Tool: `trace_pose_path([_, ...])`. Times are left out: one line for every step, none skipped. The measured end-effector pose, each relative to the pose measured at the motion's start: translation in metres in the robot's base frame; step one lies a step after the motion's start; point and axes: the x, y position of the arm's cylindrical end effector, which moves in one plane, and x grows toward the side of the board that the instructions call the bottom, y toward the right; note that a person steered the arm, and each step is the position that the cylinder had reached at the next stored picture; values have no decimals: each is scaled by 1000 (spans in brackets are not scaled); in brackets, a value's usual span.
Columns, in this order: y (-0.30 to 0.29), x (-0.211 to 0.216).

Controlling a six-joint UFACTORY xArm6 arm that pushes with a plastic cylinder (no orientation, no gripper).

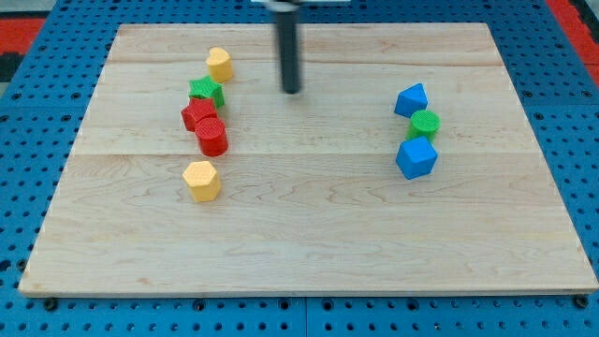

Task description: Slide the gren circle to the line of blocks

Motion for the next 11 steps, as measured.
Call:
trace_pose_path([62, 27])
trace_pose_path([71, -30])
trace_pose_path([135, -50])
trace_pose_path([239, 16])
trace_pose_path([199, 92])
trace_pose_path([86, 111])
trace_pose_path([74, 64])
trace_pose_path([135, 72])
trace_pose_path([126, 53])
trace_pose_path([98, 25])
trace_pose_path([42, 11])
